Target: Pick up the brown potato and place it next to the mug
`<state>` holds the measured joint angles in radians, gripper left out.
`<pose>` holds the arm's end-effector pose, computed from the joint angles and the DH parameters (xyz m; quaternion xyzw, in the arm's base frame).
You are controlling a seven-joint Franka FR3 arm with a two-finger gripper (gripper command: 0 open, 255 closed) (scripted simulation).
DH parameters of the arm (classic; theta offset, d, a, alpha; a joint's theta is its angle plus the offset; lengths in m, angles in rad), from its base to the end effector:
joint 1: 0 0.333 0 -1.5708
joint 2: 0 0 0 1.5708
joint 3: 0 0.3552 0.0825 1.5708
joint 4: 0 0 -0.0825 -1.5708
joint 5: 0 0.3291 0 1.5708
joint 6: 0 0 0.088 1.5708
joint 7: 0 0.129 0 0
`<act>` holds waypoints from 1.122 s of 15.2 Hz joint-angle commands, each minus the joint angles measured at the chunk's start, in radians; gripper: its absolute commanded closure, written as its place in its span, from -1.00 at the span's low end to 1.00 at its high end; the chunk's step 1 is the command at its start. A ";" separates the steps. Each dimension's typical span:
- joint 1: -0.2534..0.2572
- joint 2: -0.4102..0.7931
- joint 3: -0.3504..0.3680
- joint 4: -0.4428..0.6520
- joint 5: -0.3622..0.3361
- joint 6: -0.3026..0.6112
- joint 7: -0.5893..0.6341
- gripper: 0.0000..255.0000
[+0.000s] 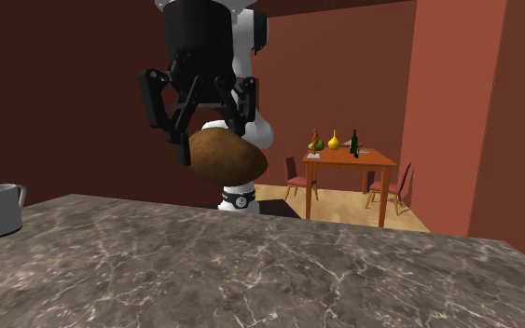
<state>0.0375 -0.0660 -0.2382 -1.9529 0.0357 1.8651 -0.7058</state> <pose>0.4733 -0.0957 0.5373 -0.9692 -0.2449 -0.0002 0.0275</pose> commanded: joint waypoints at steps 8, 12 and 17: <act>-0.085 -0.192 -0.088 -0.198 -0.074 0.009 -0.141 1.00; -0.129 -0.265 -0.134 -0.258 -0.115 0.000 -0.209 1.00; -0.186 -0.336 -0.200 -0.306 -0.169 -0.016 -0.303 1.00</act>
<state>-0.1367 -0.3947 -0.4207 -2.2606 -0.1227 1.8569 -0.9835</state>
